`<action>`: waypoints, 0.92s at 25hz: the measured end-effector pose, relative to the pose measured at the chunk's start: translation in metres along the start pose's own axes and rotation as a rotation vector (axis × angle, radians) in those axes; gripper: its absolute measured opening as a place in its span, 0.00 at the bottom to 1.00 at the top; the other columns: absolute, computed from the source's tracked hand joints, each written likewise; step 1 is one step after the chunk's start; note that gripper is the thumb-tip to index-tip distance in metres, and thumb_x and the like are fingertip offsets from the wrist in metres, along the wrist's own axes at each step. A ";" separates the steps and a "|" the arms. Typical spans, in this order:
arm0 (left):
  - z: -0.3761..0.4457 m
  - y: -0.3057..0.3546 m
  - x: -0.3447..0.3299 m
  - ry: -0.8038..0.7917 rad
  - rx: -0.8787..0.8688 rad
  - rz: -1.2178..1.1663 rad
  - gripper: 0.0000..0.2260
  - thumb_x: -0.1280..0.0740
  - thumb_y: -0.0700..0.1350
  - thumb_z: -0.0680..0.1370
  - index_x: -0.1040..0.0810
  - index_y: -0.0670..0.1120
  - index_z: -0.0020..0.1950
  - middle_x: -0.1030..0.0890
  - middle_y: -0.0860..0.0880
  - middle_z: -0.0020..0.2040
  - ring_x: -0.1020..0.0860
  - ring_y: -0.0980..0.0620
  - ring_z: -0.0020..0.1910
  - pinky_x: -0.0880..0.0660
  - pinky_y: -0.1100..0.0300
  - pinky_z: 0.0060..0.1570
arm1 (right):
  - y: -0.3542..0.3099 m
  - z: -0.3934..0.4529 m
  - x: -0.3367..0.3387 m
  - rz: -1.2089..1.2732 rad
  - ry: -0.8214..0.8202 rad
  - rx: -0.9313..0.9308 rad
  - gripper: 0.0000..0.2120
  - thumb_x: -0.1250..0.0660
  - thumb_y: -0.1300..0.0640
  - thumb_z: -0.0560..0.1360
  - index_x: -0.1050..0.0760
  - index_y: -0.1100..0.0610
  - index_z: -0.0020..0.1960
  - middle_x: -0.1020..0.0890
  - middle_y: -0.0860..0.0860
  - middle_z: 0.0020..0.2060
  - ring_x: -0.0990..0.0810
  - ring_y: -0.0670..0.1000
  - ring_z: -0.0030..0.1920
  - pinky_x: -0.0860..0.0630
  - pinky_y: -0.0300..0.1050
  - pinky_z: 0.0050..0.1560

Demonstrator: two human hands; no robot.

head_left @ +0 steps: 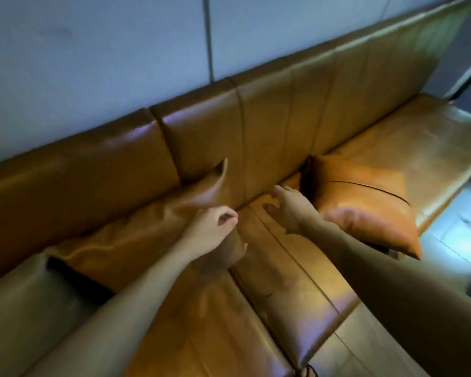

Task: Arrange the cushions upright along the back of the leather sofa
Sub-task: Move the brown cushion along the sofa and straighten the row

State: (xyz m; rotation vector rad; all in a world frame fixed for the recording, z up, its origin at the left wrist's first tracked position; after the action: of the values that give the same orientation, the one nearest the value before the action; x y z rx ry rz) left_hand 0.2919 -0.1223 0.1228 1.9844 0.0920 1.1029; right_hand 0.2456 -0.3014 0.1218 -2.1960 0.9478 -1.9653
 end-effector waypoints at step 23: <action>0.267 0.056 -0.355 -0.113 0.203 0.667 0.48 0.31 0.53 0.77 0.69 0.59 0.76 0.40 0.38 0.77 0.33 0.38 0.71 0.35 0.44 0.69 | 0.514 0.031 -0.060 -0.145 -0.016 -0.516 0.49 0.31 0.57 0.76 0.67 0.39 0.76 0.63 0.50 0.78 0.55 0.70 0.75 0.37 0.80 0.58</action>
State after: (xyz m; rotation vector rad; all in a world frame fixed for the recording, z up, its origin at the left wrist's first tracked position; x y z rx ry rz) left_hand 0.2521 -0.4804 -0.1434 2.3276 -0.5780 1.4266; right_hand 0.0648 -0.7021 -0.1535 -2.5958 1.4702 -1.9205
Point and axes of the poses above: each hand's wrist, its own z-axis towards the middle knuckle, its own x-axis out of the back of the hand, y = z × x, the point moved 7 cm from there along z, towards the middle knuckle
